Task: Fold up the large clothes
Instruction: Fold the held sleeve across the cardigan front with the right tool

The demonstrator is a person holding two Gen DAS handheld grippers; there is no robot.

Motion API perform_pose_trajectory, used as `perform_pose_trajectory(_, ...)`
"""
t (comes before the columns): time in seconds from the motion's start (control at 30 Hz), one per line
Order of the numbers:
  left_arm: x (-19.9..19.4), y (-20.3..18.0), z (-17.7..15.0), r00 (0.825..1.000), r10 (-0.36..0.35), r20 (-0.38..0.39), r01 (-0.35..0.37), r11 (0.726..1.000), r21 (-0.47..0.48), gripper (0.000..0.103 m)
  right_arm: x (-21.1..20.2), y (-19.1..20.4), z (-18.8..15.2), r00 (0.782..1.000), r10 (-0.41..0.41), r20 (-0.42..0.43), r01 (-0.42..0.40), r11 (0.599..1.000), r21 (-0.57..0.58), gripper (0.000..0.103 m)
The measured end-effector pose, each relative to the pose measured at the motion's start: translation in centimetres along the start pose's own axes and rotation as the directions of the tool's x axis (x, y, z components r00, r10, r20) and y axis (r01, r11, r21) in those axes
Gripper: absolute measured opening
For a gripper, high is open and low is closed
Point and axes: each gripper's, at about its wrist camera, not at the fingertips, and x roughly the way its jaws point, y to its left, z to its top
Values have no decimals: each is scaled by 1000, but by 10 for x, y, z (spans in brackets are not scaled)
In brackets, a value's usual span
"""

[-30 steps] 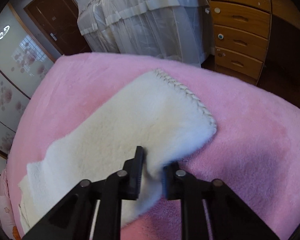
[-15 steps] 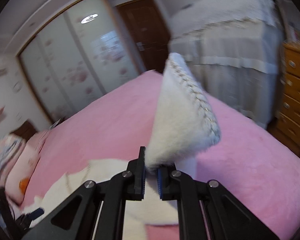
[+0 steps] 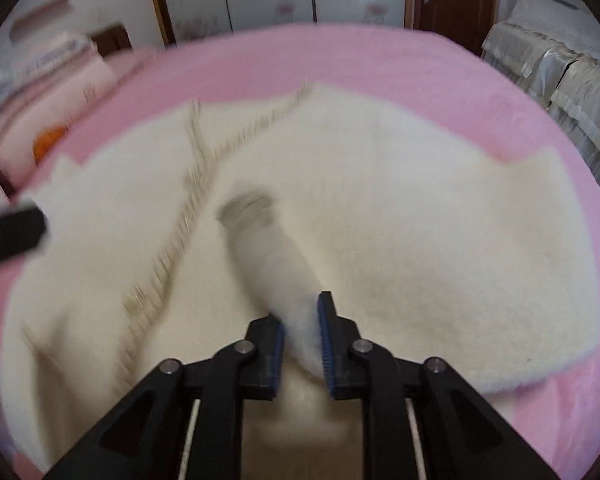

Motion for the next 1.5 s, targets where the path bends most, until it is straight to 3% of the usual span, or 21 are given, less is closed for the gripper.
perform_pose_trajectory(0.07,8,4,-3,1000,2,-22,-3,1000,-12,100,-3,5,-10,1000,-4,10,4,999,-32,36)
perform_pose_trajectory(0.13,13,3,-7,999,-3,-43,3,1000,-15,100,-16,6,-16,1000,-12,22,13,998,-57,66)
perform_pose_trajectory(0.3,17,-8,-14,996,-63,-62,62,998,-17,100,-56,8,-27,997,13,78,-7,997,-71,68)
perform_pose_trajectory(0.43,21,-11,-20,982,-166,-87,164,986,-38,100,-78,2,-37,994,46,100,-44,999,-19,68)
perform_pose_trajectory(0.53,24,-11,-26,953,-283,-106,277,958,-69,100,-83,-7,-48,993,64,96,-68,997,42,68)
perform_pose_trajectory(0.63,29,-11,-30,908,-404,-114,392,913,-116,97,-82,-20,-60,993,93,71,-102,987,125,68)
perform_pose_trajectory(0.8,38,-25,-29,859,-499,-115,486,865,-126,85,-70,-36,-73,991,127,28,-130,967,220,68)
perform_pose_trajectory(0.97,61,-45,-21,835,-526,-161,509,850,-137,64,-70,-46,-80,991,128,32,-132,957,259,68)
perform_pose_trajectory(1.0,68,-52,-19,834,-522,-177,506,852,-131,59,-71,-47,-81,991,128,34,-133,956,263,68)
perform_pose_trajectory(1.17,108,-76,-11,851,-465,-244,447,885,-128,55,-71,-53,-83,993,115,41,-122,955,272,68)
perform_pose_trajectory(1.23,116,-85,-5,861,-440,-254,426,898,-114,34,-71,-55,-83,994,105,38,-112,956,271,68)
perform_pose_trajectory(1.3,121,-99,3,883,-372,-286,375,926,-49,13,-70,-58,-85,995,93,33,-98,957,273,68)
perform_pose_trajectory(1.4,112,-116,14,909,-306,-282,330,943,42,12,-67,-67,-86,997,69,25,-74,955,287,68)
perform_pose_trajectory(1.5,83,-131,37,943,-274,-191,300,945,129,12,-63,-80,-86,998,55,20,-59,946,318,68)
